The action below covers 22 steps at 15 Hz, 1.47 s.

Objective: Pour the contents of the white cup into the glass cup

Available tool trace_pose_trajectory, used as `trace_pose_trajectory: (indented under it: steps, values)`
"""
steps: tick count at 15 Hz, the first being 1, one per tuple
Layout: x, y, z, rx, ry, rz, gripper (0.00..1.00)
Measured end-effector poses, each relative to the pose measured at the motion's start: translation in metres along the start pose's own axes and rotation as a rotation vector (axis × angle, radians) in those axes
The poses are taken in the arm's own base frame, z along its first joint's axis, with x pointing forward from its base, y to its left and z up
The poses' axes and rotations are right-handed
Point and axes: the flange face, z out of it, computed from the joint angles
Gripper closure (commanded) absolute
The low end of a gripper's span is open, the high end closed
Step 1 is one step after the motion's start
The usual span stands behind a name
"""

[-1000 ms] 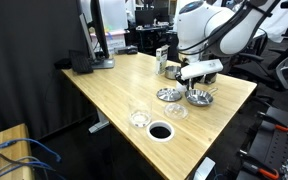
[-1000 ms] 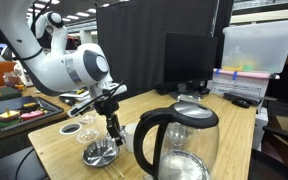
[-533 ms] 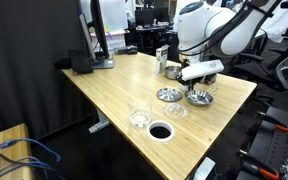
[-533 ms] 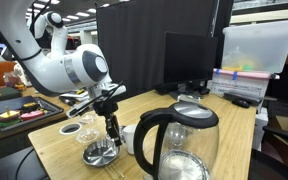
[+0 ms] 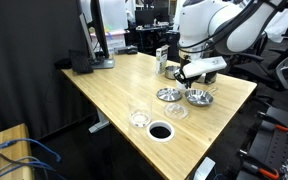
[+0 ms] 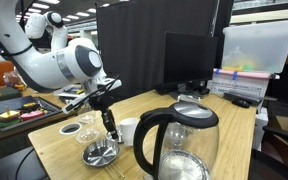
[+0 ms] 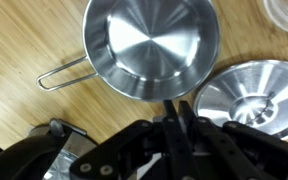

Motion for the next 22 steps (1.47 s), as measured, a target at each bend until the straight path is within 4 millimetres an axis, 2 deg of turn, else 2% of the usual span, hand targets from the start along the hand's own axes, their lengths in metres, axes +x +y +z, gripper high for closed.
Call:
trace_pose_trajectory:
  steps: [5,8,15,16,22]
  values:
    - [-0.004,0.001,-0.07,0.103,0.122,-0.17,0.98]
    - [-0.023,0.006,-0.097,0.125,0.163,-0.336,0.98]
    - [-0.069,0.005,-0.104,0.106,0.16,-0.731,0.98]
    - [-0.072,0.005,-0.109,0.113,0.164,-0.758,0.91]
    - [-0.073,0.005,-0.108,0.111,0.161,-0.757,0.91]
